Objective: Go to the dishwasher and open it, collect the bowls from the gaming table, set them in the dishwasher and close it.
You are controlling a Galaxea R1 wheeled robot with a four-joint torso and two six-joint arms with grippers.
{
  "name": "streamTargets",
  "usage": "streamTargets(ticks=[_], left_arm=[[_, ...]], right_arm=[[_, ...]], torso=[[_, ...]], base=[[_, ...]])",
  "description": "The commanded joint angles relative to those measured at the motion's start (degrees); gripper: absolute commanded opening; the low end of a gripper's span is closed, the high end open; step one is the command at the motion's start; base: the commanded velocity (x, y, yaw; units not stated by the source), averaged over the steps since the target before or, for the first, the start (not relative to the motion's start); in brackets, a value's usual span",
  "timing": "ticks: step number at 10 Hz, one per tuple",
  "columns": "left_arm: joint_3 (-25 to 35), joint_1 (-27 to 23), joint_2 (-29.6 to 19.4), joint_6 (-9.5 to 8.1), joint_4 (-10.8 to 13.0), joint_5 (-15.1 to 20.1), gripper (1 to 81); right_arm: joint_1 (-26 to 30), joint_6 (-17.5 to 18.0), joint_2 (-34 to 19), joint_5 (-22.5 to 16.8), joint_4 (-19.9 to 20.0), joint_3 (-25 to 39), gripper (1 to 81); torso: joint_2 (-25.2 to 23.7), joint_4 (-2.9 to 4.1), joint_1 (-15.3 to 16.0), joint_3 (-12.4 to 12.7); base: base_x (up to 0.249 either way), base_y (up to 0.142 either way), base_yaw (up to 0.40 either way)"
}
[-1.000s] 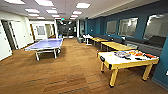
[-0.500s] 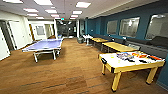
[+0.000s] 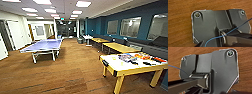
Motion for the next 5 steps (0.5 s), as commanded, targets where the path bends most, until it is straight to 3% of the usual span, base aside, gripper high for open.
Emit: streamTargets(ticks=[1, 5], left_arm=[[-0.11, -3.12, -0.4, 0.1, 0.01, 2.9, 81.1], [-0.11, -3.04, -0.31, 0.28, 0.19, 2.9, 81.1]], right_arm=[[3.69, 0.08, -0.01, -2.96, 0.14, 0.01, 81.1], [3.87, 0.08, 0.16, -2.96, 0.05, -0.25, 81.1]], torso=[[0.0, 0.0, 0.01, 0.0], [-0.02, 0.0, 0.01, 0.0]], base=[[0.244, 0.0, 0.0], [0.225, 0.0, 0.0]])
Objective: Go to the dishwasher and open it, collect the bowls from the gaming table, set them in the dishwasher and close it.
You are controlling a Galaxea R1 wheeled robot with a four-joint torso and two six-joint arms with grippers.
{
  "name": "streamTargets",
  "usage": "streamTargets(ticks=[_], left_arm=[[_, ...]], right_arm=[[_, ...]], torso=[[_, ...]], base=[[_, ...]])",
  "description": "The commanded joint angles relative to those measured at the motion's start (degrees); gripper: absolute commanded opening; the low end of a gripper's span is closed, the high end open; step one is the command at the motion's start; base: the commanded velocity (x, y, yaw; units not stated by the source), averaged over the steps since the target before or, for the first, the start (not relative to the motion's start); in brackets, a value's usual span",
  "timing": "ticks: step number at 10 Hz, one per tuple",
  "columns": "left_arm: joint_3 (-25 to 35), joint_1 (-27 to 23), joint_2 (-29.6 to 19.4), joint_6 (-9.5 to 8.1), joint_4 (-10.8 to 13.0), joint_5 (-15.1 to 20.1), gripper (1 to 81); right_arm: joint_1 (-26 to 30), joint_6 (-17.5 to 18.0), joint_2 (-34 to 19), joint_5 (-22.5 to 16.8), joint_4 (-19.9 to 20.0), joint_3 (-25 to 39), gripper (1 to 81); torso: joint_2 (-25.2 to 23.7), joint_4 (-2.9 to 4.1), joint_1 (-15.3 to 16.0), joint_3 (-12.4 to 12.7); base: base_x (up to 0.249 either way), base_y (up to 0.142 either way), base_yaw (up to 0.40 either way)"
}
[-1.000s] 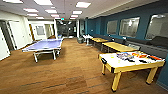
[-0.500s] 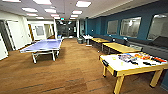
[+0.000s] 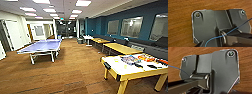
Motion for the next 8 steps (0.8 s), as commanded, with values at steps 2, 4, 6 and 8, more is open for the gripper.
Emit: streamTargets(ticks=[2, 4, 6, 8], left_arm=[[-0.11, -2.99, -0.14, 0.25, 0.08, 2.99, 81.1], [-0.11, -3.07, -0.22, 0.25, 0.08, 2.99, 81.1], [-0.11, -3.07, -0.22, 0.25, -0.01, 2.99, 81.1], [-0.11, -3.07, -0.14, 0.16, -0.1, 3.43, 81.1]], right_arm=[[3.82, 0.0, -0.12, -3.08, 0.05, -0.2, 81.1], [3.82, 0.0, 0.06, -2.99, 0.05, -0.2, 81.1], [3.82, 0.0, 0.15, -2.99, 0.05, -0.2, 81.1], [3.82, 0.0, 0.06, -2.99, 0.05, -0.21, 81.1]], torso=[[0.0, 0.0, 0.05, 0.0], [0.02, 0.0, 0.07, 0.0], [0.02, 0.0, 0.09, 0.0], [0.02, 0.0, 0.07, 0.0]], base=[[0.178, 0.0, 0.0], [0.109, 0.0, 0.0], [0.0, 0.0, 0.0], [0.0, 0.0, 0.0]])
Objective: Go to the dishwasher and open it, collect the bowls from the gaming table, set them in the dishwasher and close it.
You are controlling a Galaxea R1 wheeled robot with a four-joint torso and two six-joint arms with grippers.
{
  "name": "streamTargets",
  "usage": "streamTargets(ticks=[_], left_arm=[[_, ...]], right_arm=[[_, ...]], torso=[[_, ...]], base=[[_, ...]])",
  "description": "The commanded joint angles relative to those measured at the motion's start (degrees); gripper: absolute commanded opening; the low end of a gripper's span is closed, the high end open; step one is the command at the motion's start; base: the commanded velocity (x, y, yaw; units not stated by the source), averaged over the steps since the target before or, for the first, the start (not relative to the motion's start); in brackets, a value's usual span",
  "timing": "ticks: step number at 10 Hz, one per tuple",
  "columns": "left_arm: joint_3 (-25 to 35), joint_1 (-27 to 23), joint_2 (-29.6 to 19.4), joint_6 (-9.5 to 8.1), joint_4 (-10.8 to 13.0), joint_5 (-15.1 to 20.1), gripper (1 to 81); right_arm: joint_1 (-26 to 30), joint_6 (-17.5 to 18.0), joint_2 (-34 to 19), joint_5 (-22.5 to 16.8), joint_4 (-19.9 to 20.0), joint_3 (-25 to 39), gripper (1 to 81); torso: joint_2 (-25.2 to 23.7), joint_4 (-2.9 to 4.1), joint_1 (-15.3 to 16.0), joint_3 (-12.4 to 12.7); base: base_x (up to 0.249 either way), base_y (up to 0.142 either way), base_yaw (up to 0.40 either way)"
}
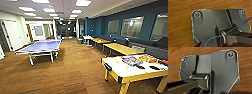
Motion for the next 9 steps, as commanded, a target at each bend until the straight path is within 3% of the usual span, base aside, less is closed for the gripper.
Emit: streamTargets(ticks=[1, 9], left_arm=[[-0.11, -3.21, -0.27, 0.16, -0.16, 3.05, 81.1], [-0.11, -3.21, -0.45, 0.25, 0.01, 2.7, 81.1]], right_arm=[[3.72, 0.0, -0.07, -2.93, 0.05, -0.07, 81.1], [3.72, 0.08, -0.07, -3.01, 0.05, -0.16, 81.1]], torso=[[0.0, 0.0, 0.0, 0.0], [0.0, 0.0, -0.02, 0.0]], base=[[0.0, 0.0, 0.0], [0.0, 0.0, 0.0]])
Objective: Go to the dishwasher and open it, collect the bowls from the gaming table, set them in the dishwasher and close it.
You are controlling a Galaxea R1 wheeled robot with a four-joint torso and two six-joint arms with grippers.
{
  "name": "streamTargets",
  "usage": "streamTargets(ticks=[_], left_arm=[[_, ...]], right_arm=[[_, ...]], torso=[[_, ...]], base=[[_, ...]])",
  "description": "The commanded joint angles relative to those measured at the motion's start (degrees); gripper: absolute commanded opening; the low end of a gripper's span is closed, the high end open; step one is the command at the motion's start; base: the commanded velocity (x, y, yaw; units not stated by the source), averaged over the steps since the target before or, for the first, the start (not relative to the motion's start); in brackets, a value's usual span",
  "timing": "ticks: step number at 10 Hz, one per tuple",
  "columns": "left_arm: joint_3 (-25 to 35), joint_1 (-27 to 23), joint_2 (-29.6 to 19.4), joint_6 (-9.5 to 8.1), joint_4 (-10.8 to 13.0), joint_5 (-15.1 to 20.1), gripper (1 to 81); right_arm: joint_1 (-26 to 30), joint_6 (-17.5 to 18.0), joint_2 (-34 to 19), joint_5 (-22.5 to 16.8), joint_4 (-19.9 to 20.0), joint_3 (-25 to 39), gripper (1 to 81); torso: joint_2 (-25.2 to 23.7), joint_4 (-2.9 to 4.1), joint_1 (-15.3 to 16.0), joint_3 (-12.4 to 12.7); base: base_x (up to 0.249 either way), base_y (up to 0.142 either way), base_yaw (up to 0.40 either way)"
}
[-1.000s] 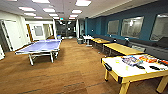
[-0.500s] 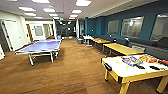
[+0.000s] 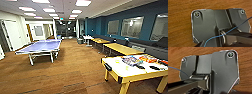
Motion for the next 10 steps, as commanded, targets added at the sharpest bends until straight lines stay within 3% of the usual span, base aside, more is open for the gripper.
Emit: streamTargets(ticks=[1, 2, 10], left_arm=[[-0.11, -3.26, -0.47, 0.23, 0.19, 2.7, 81.1], [-0.11, -3.18, -0.47, 0.23, 0.36, 2.7, 81.1], [-0.11, -3.27, -0.21, 0.31, 0.45, 3.05, 81.1]], right_arm=[[3.56, 0.08, -0.07, -2.95, 0.05, -0.05, 81.1], [3.56, 0.08, -0.07, -2.95, 0.14, -0.05, 81.1], [3.29, 0.08, -0.07, -3.04, 0.05, -0.05, 81.1]], torso=[[0.0, 0.0, 0.0, 0.0], [0.0, 0.0, 0.0, 0.0], [0.0, 0.0, -0.01, 0.0]], base=[[0.0, 0.0, 0.0], [0.0, 0.0, -0.105], [0.0, 0.0, -0.395]])
